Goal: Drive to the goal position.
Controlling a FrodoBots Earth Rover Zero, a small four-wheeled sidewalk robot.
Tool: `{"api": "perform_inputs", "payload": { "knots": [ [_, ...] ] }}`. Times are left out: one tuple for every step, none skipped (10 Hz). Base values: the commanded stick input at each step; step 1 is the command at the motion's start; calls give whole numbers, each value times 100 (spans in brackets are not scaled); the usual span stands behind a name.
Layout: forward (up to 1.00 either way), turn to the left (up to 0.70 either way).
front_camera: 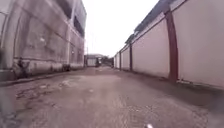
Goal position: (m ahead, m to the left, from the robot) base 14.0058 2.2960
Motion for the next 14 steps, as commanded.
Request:
{"api": "perform_inputs", "payload": {
  "knots": [
    [70, 0],
    [70, 0],
    [70, 0],
    [70, 0],
    [70, 0],
    [70, 0],
    [70, 0],
    [70, 0],
    [70, 0],
    [70, 0],
    [70, 0],
    [70, 0],
    [70, 0],
    [70, 0]
  ]
}}
